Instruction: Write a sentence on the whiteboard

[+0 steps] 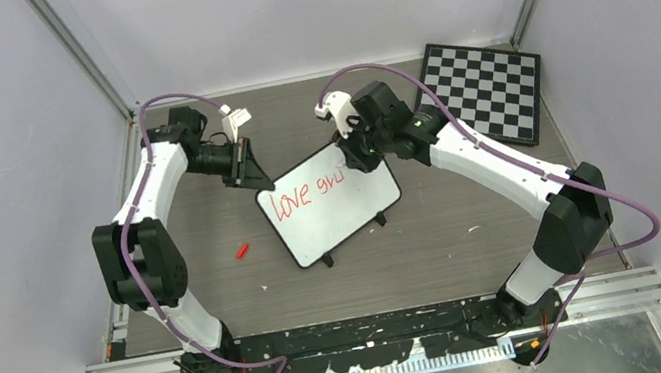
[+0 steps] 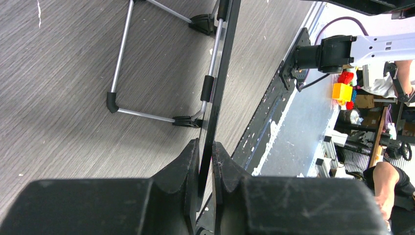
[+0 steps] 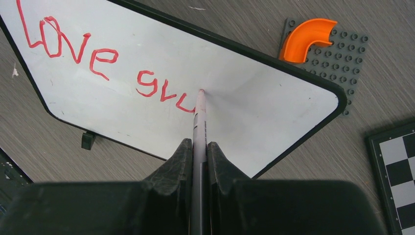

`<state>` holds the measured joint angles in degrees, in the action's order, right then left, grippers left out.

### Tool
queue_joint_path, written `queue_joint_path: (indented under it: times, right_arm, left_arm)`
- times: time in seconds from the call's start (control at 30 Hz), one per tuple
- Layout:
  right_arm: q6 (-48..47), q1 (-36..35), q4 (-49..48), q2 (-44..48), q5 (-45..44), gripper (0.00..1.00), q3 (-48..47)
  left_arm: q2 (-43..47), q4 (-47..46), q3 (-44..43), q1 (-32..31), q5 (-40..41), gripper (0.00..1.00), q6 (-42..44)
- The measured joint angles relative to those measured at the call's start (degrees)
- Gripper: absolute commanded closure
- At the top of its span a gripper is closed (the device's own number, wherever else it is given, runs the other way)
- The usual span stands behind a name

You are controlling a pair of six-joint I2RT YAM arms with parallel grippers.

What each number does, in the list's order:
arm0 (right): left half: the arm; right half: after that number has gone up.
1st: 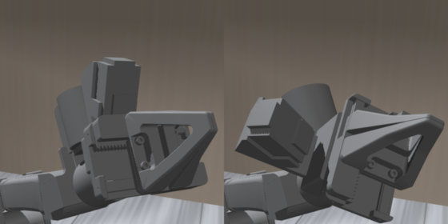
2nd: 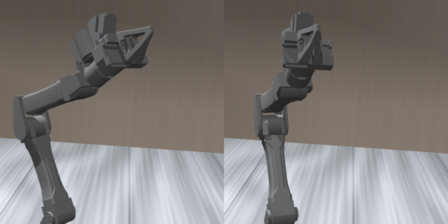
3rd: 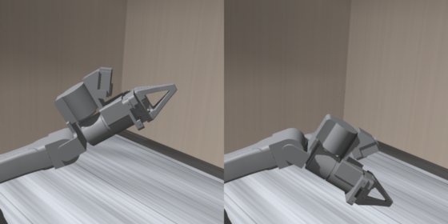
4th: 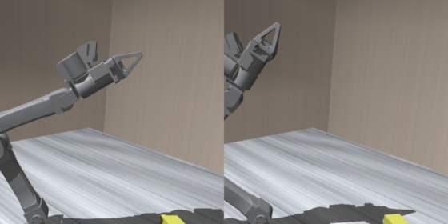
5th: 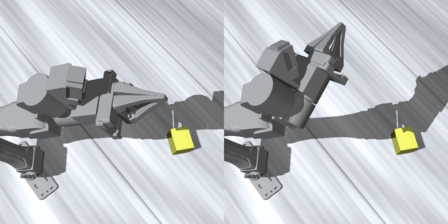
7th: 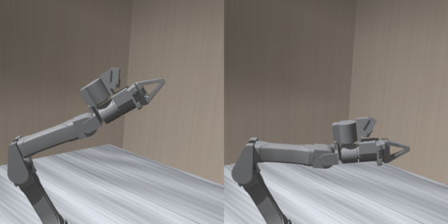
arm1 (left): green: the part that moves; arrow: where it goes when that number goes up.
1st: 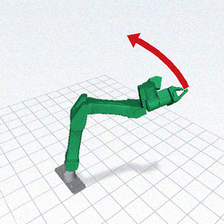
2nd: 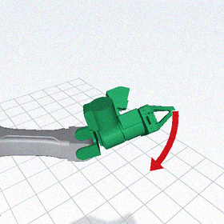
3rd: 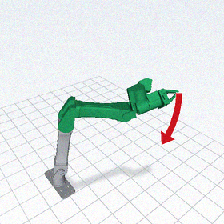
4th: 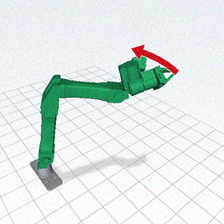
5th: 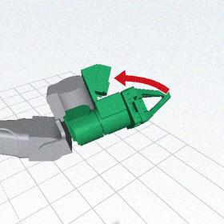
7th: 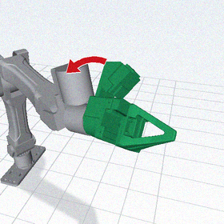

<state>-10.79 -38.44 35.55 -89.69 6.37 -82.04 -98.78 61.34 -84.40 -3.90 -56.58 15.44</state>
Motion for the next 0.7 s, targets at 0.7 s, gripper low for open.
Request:
queue_joint_path:
  times: [0.7]
  right_arm:
    - [0.2, -1.8, 0.0, -0.8, -0.1, 1.0, 0.1]
  left_arm:
    - [0.0, 0.0, 0.0, 0.0, 0.0, 1.0, 0.0]
